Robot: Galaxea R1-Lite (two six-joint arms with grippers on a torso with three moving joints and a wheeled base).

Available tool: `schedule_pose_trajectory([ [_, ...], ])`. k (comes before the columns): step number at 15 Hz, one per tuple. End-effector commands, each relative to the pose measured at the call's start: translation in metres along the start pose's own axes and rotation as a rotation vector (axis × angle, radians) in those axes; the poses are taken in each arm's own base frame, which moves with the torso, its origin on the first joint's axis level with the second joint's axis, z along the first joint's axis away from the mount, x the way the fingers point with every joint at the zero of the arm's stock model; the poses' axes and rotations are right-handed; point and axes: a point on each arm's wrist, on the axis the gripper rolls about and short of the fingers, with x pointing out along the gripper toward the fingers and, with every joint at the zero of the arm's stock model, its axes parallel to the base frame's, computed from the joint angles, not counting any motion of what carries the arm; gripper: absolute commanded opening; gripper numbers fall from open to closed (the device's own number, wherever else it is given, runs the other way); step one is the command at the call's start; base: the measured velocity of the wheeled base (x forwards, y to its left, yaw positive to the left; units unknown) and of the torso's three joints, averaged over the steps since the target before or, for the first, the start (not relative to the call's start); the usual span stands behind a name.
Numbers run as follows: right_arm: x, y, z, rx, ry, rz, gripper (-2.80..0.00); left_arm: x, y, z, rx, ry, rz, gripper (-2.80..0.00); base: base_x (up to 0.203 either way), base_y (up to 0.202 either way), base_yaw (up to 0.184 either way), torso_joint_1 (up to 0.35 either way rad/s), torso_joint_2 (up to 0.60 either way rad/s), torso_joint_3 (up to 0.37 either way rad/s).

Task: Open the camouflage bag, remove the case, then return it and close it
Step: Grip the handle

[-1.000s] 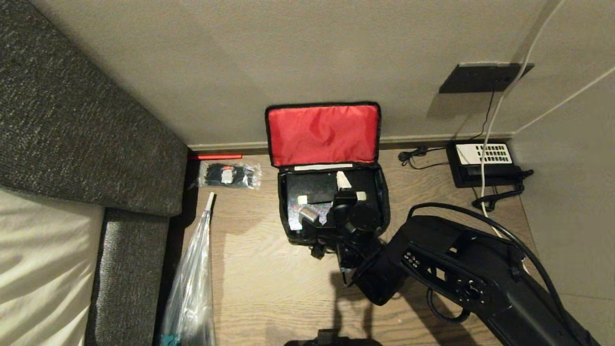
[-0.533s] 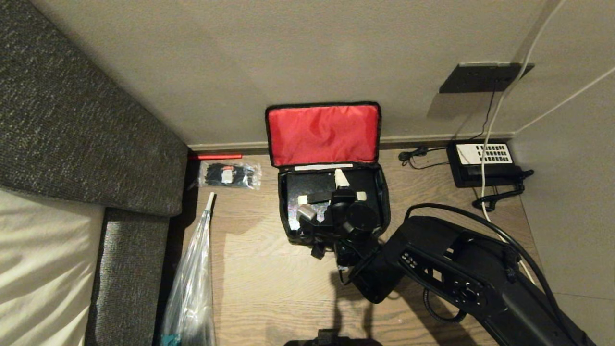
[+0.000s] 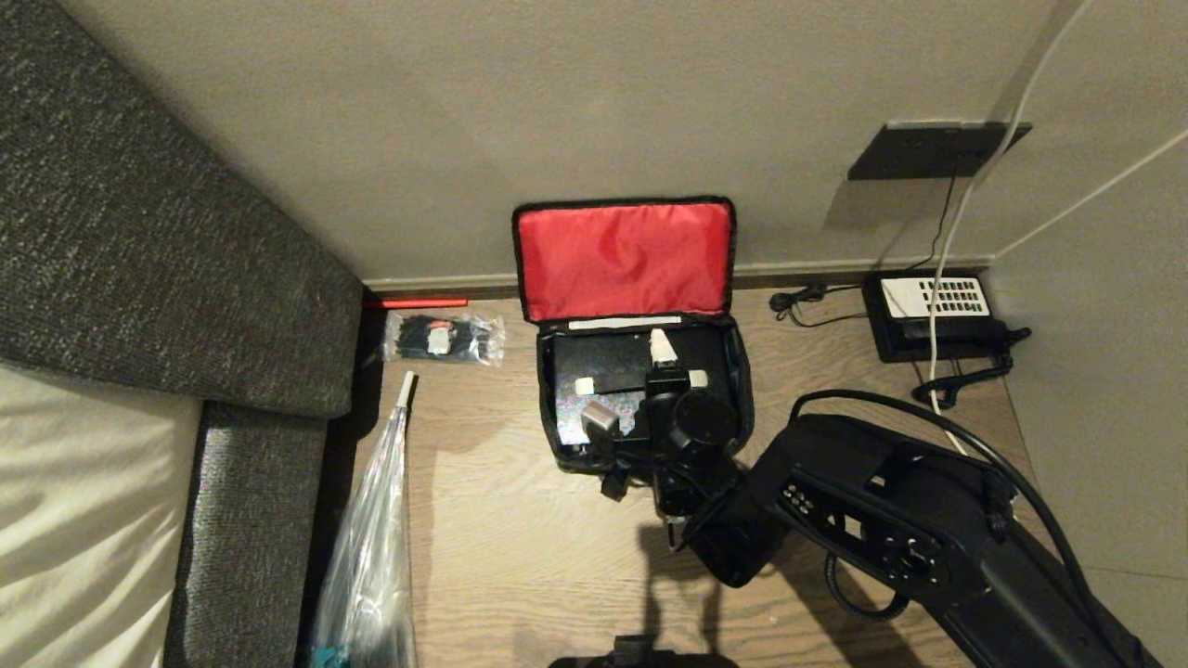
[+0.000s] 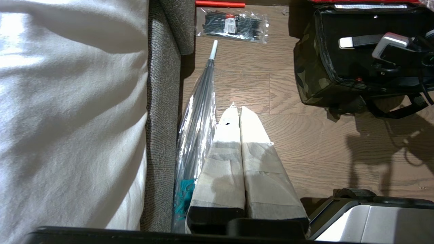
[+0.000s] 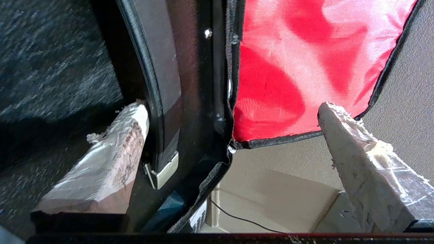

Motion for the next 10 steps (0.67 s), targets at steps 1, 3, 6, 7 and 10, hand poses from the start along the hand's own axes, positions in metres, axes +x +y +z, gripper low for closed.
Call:
schedule_pose_trajectory([
  [1,0.002,0.002,0.001,0.012,0.008,-0.013,0.0,0.0,0.0,-0.001,0.0,0.001,0.001,-2.8,0.0,0.0,0.0,0.0,0.0,0.0],
  [3,0.002,0.004,0.001,0.032,0.007,-0.01,0.0,0.0,0.0,-0.001,0.0,0.001,0.001,-2.8,0.0,0.0,0.0,0.0,0.0,0.0],
  [6,0.0,0.009,0.002,0.074,0.004,-0.002,0.0,0.0,0.0,-0.001,0.0,0.001,0.001,-2.8,0.0,0.0,0.0,0.0,0.0,0.0],
  [7,0.002,0.008,0.003,0.078,0.005,-0.009,0.0,0.0,0.0,-0.001,0.0,0.001,0.001,-2.8,0.0,0.0,0.0,0.0,0.0,0.0],
  [10,0.011,-0.001,0.006,0.097,0.012,-0.05,0.0,0.0,0.0,-0.001,0.0,0.001,0.001,-2.8,0.0,0.0,0.0,0.0,0.0,0.0],
])
